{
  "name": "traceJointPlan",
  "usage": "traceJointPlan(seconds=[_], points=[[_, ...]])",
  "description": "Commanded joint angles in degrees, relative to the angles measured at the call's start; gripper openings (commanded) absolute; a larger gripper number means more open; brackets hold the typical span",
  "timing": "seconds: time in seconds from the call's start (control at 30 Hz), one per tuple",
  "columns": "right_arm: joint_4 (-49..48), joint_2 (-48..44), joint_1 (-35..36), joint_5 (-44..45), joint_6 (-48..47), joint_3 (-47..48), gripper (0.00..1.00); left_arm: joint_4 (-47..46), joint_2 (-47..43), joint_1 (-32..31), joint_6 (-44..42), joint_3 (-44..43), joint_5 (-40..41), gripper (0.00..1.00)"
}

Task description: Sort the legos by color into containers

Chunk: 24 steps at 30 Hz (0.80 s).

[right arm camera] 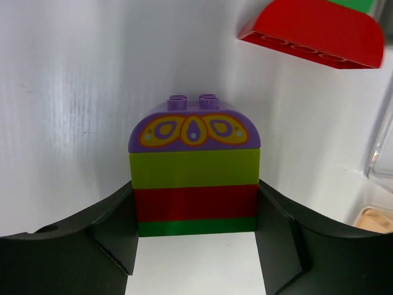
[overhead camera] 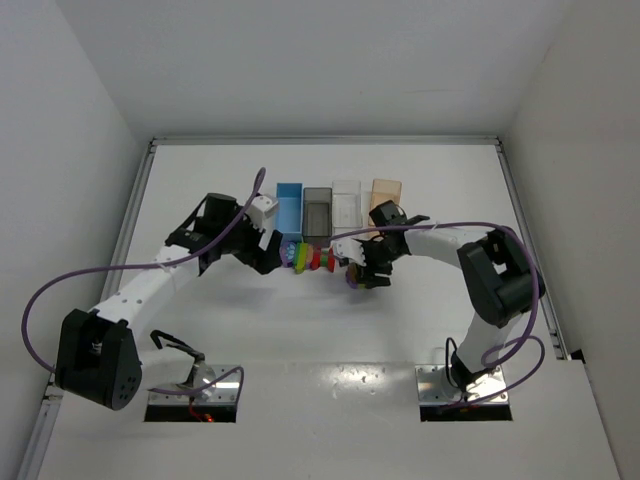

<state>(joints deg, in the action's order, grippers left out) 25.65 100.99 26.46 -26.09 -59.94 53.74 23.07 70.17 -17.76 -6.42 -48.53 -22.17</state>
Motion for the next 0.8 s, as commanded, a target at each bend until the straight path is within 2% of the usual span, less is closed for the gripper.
traceJointPlan(seconds=[0.0, 0.07, 0.1, 0.13, 0.23, 0.43, 0.53, 0.77], points=[[-4.2, -2.0, -0.1, -0.5, 5.2, 1.1, 0.41, -1.4, -2.0, -0.1, 4.6, 1.2, -5.9, 0.98], [-4.2, -3.3, -0.1, -1.3, 7.2, 1.1, 0.28, -2.0, -2.6, 0.5, 6.1, 1.9, -9.4, 0.96], [-4.2, -4.8, -0.1, -1.3, 9.6, 1.1, 0.10, -2.0, -2.6, 1.1, 7.2, 2.4, -11.1, 0.96], [-4.2, -6.0, -0.1, -2.2, 11.1, 1.1, 0.06, -2.0, -2.6, 1.7, 7.7, 2.4, -12.9, 0.96], [-6.5, -11.6, -0.1, -4.3, 18.2, 1.1, 0.06, -2.0, -2.6, 1.7, 10.3, 2.4, -21.7, 0.96], [-11.7, -19.3, 1.6, -8.3, 33.7, 2.9, 0.06, -4.0, 0.5, 2.2, 15.6, -1.5, -30.3, 0.99], [-11.5, -19.3, 2.7, -9.9, 36.2, 5.2, 0.06, -4.7, 2.9, 2.2, 18.9, -4.6, -33.3, 0.97], [-10.4, -18.2, 6.0, -10.4, 36.7, 8.6, 0.06, -5.9, 7.3, 2.2, 21.2, -10.3, -34.4, 0.93]])
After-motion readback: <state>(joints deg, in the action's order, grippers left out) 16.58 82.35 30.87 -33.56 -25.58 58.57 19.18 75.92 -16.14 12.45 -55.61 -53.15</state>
